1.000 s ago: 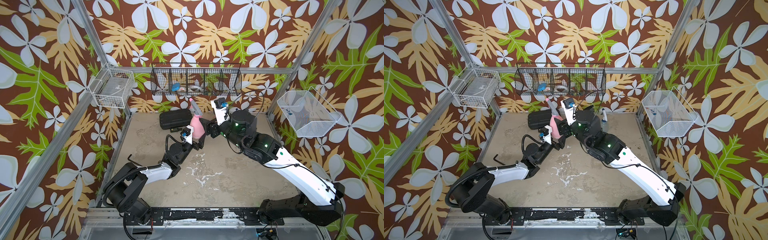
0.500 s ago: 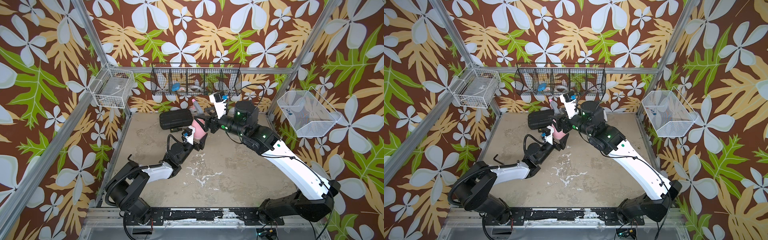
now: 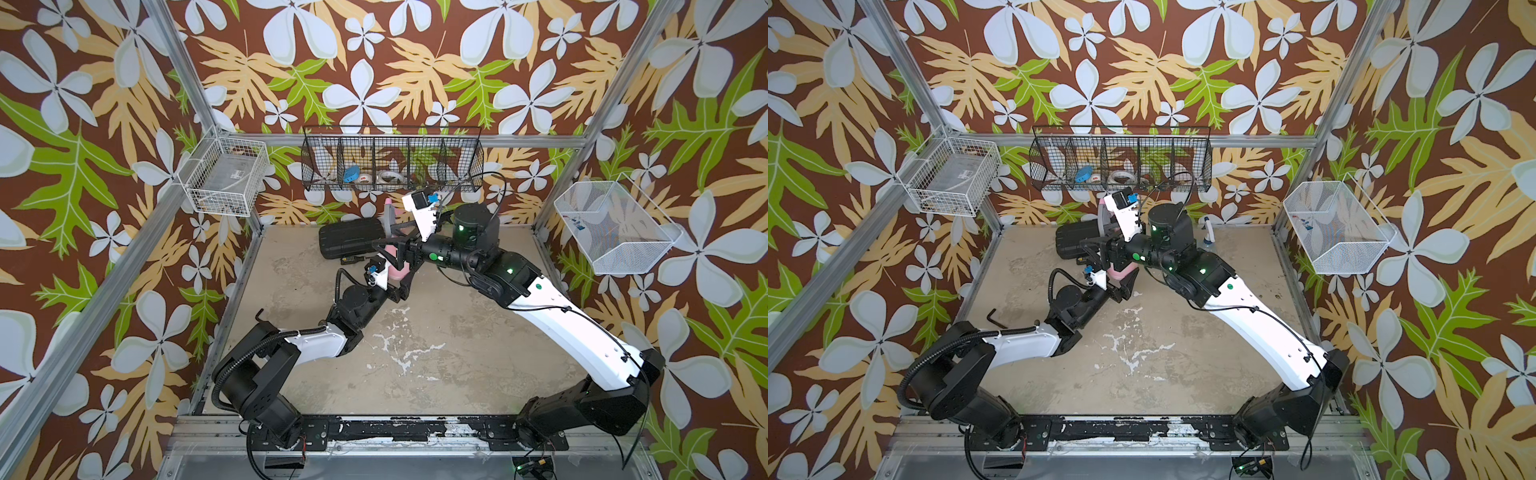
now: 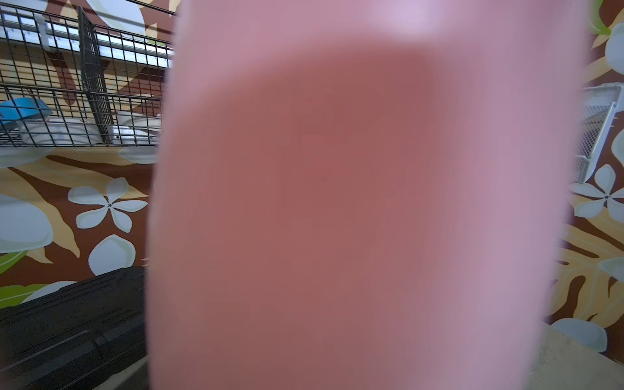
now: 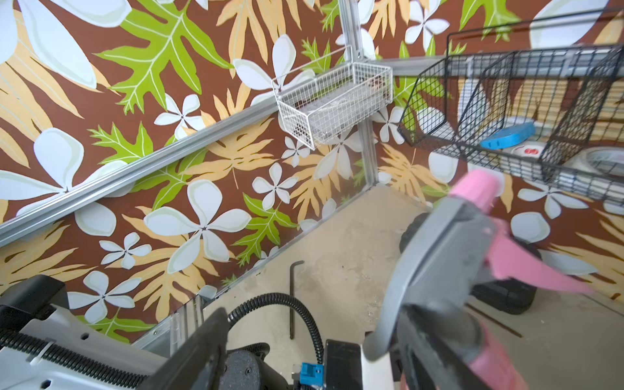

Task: Attach spray nozzles to spray bottles
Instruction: Screw the spray nozzle on the spray bottle.

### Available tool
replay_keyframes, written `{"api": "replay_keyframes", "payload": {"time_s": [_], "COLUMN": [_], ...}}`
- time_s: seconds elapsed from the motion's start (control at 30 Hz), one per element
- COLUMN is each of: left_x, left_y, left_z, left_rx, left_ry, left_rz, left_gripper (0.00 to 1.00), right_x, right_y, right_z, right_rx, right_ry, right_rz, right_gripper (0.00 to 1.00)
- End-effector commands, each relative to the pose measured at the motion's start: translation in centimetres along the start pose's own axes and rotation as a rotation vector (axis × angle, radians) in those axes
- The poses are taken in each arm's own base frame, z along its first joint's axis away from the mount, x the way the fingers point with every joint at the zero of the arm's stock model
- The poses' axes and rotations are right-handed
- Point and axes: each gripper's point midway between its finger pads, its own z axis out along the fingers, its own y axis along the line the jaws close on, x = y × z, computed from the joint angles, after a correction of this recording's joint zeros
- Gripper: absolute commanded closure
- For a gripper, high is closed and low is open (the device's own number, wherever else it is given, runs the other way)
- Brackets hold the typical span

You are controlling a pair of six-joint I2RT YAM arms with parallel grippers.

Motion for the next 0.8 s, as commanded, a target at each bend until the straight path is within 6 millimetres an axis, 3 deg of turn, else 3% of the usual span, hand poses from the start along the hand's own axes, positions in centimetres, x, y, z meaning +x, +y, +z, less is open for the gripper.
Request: {"api": "replay_keyframes", "payload": {"time_s": [0.0, 0.1, 0.3, 0.43, 0.63, 0.77], "left_x": [-0.9, -0.8, -0.5, -0.2, 0.9, 0.8], "left_y": [0.0, 0.1, 0.0, -1.2, -3.8, -3.8], "left_z": [0.1, -0.1, -0.3, -0.9, -1.7, -1.6], "left_rx": [0.000, -0.003, 0.003, 0.076, 0.259, 0.291], "left_ry": [-0.029, -0.027, -0.020, -0.005, 0.045, 0.048], "left_rz": [-0.002, 0.005, 0.034, 0.091, 0.130, 0.085], "left_gripper": [0.50, 0.50, 0.49, 0.48, 0.45, 0.45], "right_x": [-0.7, -0.9, -2.4, -4.0, -5.3, -4.4], "right_y": [-0.3, -1.7, -1.8, -3.7, -6.5, -6.1], "right_z": [0.2, -0.6, -3.7, -5.4, -4.9, -3.7], "right_rx": [0.028, 0.115, 0.182, 0.236, 0.132, 0.039], "right_ry": [-0.015, -0.034, -0.097, -0.107, -0.089, -0.046], "right_rz": [0.017, 0.012, -0.063, -0.098, -0.056, -0.018], "right_gripper": [0.24, 0.24, 0.23, 0.20, 0.17, 0.17]}}
